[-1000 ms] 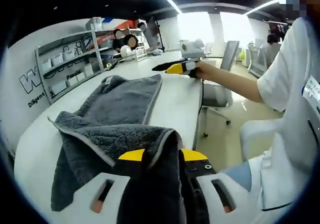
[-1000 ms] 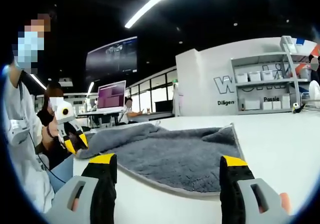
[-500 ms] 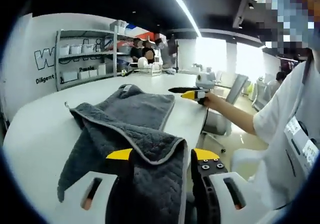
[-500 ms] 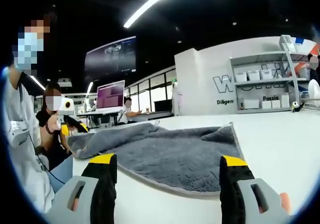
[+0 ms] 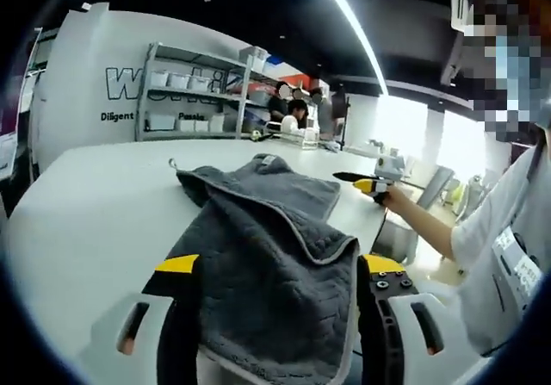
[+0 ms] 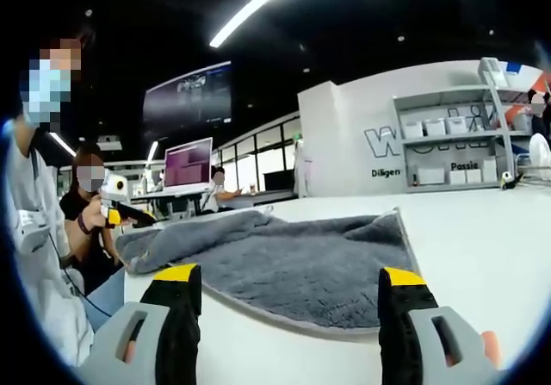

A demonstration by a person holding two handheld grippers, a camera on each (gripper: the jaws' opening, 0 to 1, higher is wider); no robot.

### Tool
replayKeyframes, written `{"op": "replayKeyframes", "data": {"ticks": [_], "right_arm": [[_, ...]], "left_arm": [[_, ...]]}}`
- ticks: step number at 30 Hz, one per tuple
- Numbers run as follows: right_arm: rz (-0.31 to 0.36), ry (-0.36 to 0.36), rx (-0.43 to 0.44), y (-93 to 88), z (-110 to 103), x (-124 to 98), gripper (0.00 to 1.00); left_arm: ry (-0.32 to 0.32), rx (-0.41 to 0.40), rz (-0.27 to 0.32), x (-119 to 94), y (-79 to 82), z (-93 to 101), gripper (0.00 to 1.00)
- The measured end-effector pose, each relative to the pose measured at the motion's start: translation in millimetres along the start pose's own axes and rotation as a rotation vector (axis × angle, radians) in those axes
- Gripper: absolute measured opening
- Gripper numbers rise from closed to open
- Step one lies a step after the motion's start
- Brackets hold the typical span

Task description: Open the folded towel by lifting each exposed corner and separating the folded layers until the towel lies flat within the target outline without major curled edges

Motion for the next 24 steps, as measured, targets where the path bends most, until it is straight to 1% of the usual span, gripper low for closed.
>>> {"op": "replayKeyframes", "data": {"ticks": [4,7,10,14,16,24], "right_arm": [[-0.001,0.001,0.002,0.1,-0.4,0.1,0.86],[-0.001,0.001,0.003,0.4,0.1,0.0,0.86],[-0.001,0.0,0.003,0.5,-0.1,0.2,0.86],[-0.001,0.001,0.004,1.1,0.3,0.4,0.86],[-0.002,0.001,0.004,1.2,0.8,0.5,0.86],[0.002,0.002,0.005,1.3,0.6,0.4,0.86]], "left_arm": [[0.023,-0.03,0.005,-3.7,-5.4,-6.5,0.84],[0.022,-0.062,0.016,-6.9,-8.1,-9.9,0.85],[0.041,-0.073,0.009,-8.6,-10.8,-12.1,0.91],[0.058,-0.095,-0.008,-11.4,-14.8,-16.0,0.93],[0.061,-0.107,-0.011,-12.4,-15.3,-16.7,0.96],[0.086,-0.102,-0.011,-15.0,-14.7,-16.5,0.99]]}}
Point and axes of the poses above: the point that each gripper's makers call its tool centre point, and the gripper's own axes: x roughly forward along the fingers, z roughly to its right, y roughly out of its top, the point moved 8 cm from there along -x, roughly backward along the fingers, and after that the axes turned 10 degrees about -z, right-handed, at the moved point
